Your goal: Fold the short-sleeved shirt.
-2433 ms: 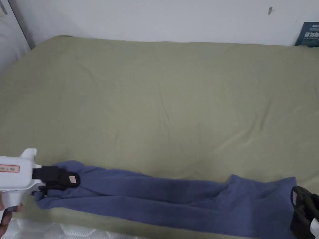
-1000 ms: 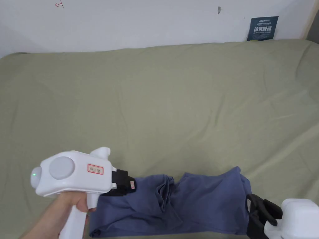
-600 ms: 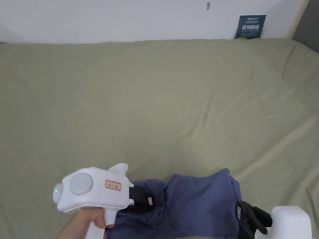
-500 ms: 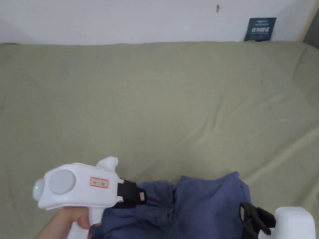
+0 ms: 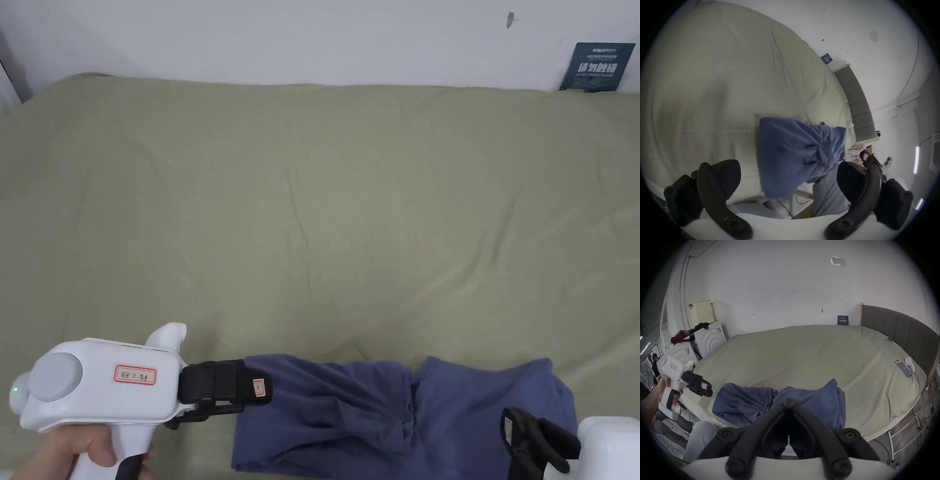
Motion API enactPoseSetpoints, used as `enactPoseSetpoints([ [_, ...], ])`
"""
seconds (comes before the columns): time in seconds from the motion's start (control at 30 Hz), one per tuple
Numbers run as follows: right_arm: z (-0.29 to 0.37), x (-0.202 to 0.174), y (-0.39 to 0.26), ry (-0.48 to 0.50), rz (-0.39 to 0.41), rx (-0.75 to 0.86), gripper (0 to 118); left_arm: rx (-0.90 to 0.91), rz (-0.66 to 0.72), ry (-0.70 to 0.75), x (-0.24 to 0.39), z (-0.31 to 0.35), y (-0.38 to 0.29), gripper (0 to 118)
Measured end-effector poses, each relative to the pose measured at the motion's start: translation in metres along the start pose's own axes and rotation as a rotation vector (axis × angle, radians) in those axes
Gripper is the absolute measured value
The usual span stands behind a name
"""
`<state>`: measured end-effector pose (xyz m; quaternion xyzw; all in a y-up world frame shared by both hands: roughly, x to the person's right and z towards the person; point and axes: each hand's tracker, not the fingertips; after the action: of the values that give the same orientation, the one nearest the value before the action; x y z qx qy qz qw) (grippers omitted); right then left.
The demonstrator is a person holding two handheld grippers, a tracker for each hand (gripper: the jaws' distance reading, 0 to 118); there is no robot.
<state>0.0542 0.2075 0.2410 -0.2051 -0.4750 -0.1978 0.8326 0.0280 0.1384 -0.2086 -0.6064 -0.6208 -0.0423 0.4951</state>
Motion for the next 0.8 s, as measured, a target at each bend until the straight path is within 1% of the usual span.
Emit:
enactPoseSetpoints([
  [0.07,0.0,-0.001,-0.001,-0.009,0.015,-0.004,2,-0.007,0.019,-0.027,-0.008,-0.013,0.004,118],
  [0.13,0.0,0.0,0.0,-0.009,0.016,-0.009,2,-0.05,0.063,-0.108,-0.013,-0.028,0.003,118],
  [0.17,-0.001,0.0,0.0,-0.014,0.019,-0.013,2,-0.037,0.096,-0.15,-0.016,-0.033,0.002,118],
  [0.23,-0.002,0.0,0.0,-0.021,0.028,-0.016,2,-0.03,0.084,-0.274,-0.014,-0.038,0.002,118],
  [0.27,-0.003,0.001,0.001,-0.025,0.027,-0.018,2,-0.042,0.096,-0.301,-0.015,-0.045,0.002,116],
  [0.3,-0.003,0.001,0.001,-0.026,0.025,-0.021,2,-0.06,0.111,-0.27,-0.015,-0.052,0.001,115],
  [0.33,-0.004,0.002,0.001,-0.026,0.026,-0.022,2,-0.07,0.122,-0.278,-0.013,-0.053,-0.001,115],
  [0.37,-0.003,0.002,0.002,-0.03,0.029,-0.022,2,-0.042,0.09,-0.279,-0.014,-0.05,0.001,115],
  [0.4,-0.003,0.001,0.002,-0.033,0.03,-0.018,2,-0.046,0.09,-0.278,-0.011,-0.048,0.001,110],
  [0.43,-0.002,0.001,0.002,-0.032,0.028,-0.015,2,-0.057,0.093,-0.264,-0.007,-0.047,-0.001,89],
  [0.47,-0.002,0.002,0.002,-0.03,0.024,-0.015,2,-0.057,0.055,-0.152,-0.005,-0.049,-0.003,13],
  [0.5,-0.002,0.002,0.002,-0.025,0.019,-0.015,2,-0.043,0.021,-0.043,-0.007,-0.049,-0.007,10],
  [0.53,-0.001,0.001,0.002,-0.024,0.021,-0.016,2,-0.073,0.008,-0.022,-0.008,-0.05,-0.012,10],
  [0.57,0.0,0.001,0.002,-0.024,0.026,-0.013,2,-0.059,0.027,-0.095,-0.007,-0.046,-0.015,10],
  [0.6,0.003,0.0,0.003,-0.022,0.03,-0.009,2,-0.032,0.062,-0.123,-0.015,-0.04,-0.008,10],
  [0.73,0.009,0.001,0.006,-0.012,0.031,0.01,2,0.021,0.071,-0.092,-0.031,-0.012,0.003,10],
  [0.77,0.009,0.001,0.006,-0.013,0.034,0.015,2,0.054,0.074,-0.063,-0.019,0.006,0.001,10],
  [0.8,0.009,0.001,0.007,-0.01,0.034,0.02,2,0.053,0.071,-0.055,-0.022,0.021,0.001,10],
])
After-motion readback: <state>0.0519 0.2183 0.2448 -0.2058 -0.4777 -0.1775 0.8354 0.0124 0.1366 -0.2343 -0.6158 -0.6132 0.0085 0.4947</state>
